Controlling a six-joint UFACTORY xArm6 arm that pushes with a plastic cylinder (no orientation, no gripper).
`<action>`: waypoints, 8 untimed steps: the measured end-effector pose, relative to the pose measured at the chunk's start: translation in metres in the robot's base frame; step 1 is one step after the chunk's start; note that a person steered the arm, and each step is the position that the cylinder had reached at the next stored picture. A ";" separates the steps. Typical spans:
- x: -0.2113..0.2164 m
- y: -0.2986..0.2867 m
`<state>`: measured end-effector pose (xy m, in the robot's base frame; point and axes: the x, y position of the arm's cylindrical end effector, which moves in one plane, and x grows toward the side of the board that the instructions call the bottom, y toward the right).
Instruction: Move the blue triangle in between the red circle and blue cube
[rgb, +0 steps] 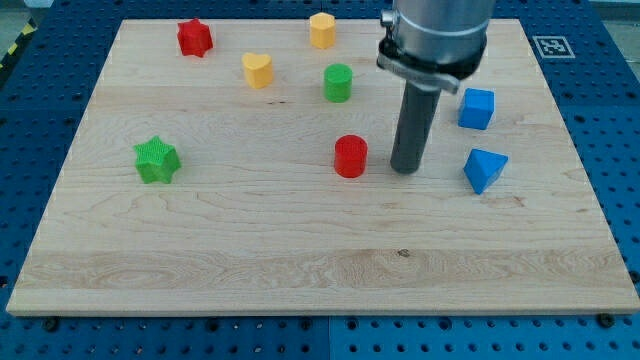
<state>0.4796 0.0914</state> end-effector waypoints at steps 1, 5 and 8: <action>0.035 0.010; -0.030 0.100; -0.008 0.165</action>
<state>0.4717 0.2569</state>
